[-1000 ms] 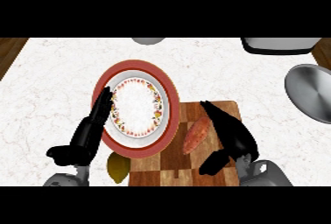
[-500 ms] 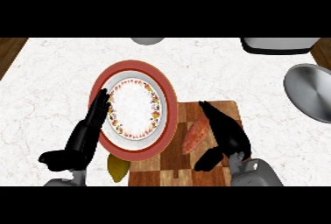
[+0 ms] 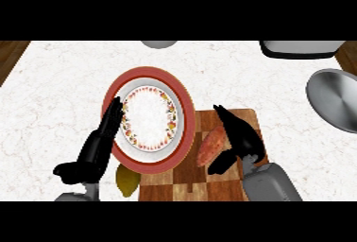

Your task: Pick the sweet potato from the cutting board and place it in the pan

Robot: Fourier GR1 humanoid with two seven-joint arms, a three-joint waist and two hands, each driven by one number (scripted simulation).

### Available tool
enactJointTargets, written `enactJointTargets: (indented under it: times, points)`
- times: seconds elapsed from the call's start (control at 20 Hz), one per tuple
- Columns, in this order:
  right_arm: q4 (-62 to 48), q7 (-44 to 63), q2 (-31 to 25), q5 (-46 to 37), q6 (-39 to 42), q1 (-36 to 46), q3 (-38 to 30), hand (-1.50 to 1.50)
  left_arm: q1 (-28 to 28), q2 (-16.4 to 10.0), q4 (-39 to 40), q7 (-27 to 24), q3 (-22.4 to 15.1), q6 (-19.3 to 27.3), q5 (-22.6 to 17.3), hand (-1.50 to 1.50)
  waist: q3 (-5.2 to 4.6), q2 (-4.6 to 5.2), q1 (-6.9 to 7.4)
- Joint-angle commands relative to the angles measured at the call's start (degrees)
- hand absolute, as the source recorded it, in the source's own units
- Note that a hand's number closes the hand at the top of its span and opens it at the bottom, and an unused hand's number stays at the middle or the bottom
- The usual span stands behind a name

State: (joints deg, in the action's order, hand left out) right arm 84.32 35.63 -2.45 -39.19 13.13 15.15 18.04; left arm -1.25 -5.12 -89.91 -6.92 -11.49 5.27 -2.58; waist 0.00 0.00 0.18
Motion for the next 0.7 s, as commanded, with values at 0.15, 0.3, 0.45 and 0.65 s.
enactJointTargets:
  times: [0.15,0.3,0.45,0.65]
  points:
    - [-11.3,-4.63,2.29,-3.25,-3.31,0.53,-0.9,-1.5,-0.8,-0.12,-1.24,2.39,2.39,-1.73,-0.23,0.0,0.0,0.02,0.03]
    - [-8.09,-4.94,-0.08,-1.65,4.74,1.35,2.76,1.5,1.25,-1.6,-2.69,1.98,2.45,-3.31,-1.19,0.0,-0.01,-0.04,0.21]
    - [-13.26,-8.8,0.36,-5.44,0.38,1.85,3.59,1.5,-4.16,-0.64,3.23,0.58,4.55,-3.54,-1.22,0.0,-0.01,0.09,-0.08]
    - [-18.56,-10.41,1.27,-7.14,-1.82,6.42,0.94,1.5,-0.05,-0.08,-0.61,-0.07,3.09,-3.61,-0.47,0.0,0.01,0.06,0.32]
